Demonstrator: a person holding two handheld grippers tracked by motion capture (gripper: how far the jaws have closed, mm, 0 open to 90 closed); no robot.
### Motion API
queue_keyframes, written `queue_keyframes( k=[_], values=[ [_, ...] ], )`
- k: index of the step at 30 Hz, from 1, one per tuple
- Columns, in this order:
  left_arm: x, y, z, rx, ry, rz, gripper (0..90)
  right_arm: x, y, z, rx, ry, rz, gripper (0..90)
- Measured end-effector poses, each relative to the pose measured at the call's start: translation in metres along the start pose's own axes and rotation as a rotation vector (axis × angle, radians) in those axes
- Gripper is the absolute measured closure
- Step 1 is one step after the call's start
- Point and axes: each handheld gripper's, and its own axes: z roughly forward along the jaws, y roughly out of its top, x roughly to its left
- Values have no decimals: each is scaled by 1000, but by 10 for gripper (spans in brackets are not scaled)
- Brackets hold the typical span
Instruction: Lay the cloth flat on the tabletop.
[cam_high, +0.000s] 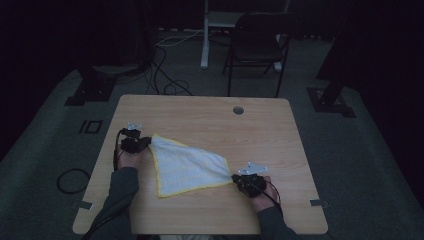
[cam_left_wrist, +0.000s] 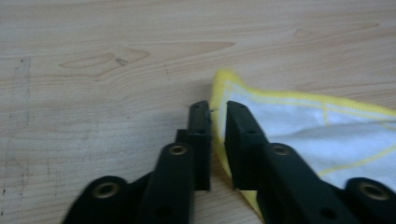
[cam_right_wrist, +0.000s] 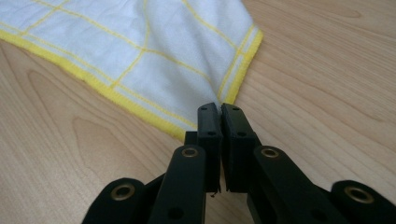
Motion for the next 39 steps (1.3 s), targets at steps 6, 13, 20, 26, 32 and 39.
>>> queue_keyframes(
  k=[6,13,20,26,32,39],
  values=[
    [-19,0,-13,-32,-12,46,728,0,1,0,-11,16,2,853],
    [-52,-17,-23,-35,-72,103,712,-2,7,-1,-29,3,0,764],
    [-72,-46,-32,-1,-105,166,701,-8,18,-2,-64,-13,4,735],
    [-80,-63,-38,26,-131,184,698,-16,34,8,-85,-44,22,704],
    [-81,-73,-46,21,-147,178,697,-24,51,28,-78,-46,42,687],
    [-85,-80,-46,46,-166,194,698,-34,63,54,-54,-22,65,652]
  ],
)
